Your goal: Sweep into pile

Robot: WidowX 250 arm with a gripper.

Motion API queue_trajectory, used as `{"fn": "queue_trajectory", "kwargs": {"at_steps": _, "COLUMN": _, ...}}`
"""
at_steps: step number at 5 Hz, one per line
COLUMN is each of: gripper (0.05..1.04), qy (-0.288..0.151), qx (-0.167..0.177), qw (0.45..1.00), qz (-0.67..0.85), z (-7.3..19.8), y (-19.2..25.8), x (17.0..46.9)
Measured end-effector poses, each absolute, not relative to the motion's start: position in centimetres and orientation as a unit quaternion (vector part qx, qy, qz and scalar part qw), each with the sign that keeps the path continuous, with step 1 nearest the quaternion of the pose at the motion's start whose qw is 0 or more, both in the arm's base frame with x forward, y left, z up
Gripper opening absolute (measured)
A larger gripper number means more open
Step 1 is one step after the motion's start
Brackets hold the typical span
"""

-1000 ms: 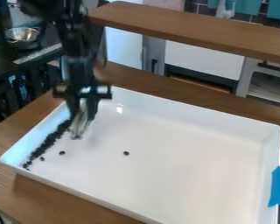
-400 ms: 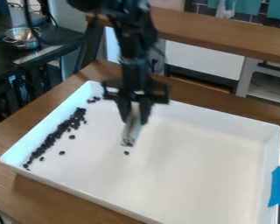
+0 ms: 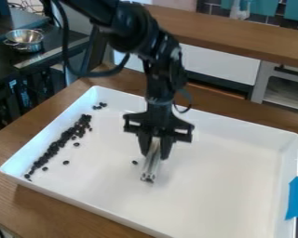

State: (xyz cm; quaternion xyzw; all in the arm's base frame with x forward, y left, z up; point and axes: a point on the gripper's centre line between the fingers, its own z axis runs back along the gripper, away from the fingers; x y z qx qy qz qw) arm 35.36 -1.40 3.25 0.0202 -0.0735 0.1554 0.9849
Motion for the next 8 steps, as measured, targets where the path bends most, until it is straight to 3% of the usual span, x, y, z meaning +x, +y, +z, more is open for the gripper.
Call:
{"fn": "queue_trajectory", "kwargs": {"at_steps": 2, "gripper": 0.371, "qy": -0.061, "qx": 0.037, "qw": 0.986, "qz": 0.150, "z": 2.0, "y": 1.8, "x": 34.0}}
{"fn": "queue_trajectory", "kwargs": {"at_steps": 3, "gripper": 0.371, "qy": -0.046, "qx": 0.039, "qw": 0.986, "qz": 0.156, "z": 2.1, "y": 6.2, "x": 32.4}}
{"fn": "queue_trajectory", "kwargs": {"at_steps": 5, "gripper": 0.371, "qy": -0.066, "qx": 0.080, "qw": 0.988, "qz": 0.115, "z": 1.9, "y": 12.9, "x": 30.8}}
{"fn": "queue_trajectory", "kwargs": {"at_steps": 6, "gripper": 0.371, "qy": -0.072, "qx": 0.082, "qw": 0.989, "qz": 0.104, "z": 1.9, "y": 13.2, "x": 29.9}}
{"fn": "queue_trajectory", "kwargs": {"at_steps": 7, "gripper": 0.371, "qy": -0.062, "qx": 0.042, "qw": 0.991, "qz": 0.112, "z": 2.9, "y": 11.5, "x": 29.2}}
{"fn": "queue_trajectory", "kwargs": {"at_steps": 8, "gripper": 0.371, "qy": -0.077, "qx": 0.006, "qw": 0.991, "qz": 0.113, "z": 5.5, "y": 7.2, "x": 30.4}}
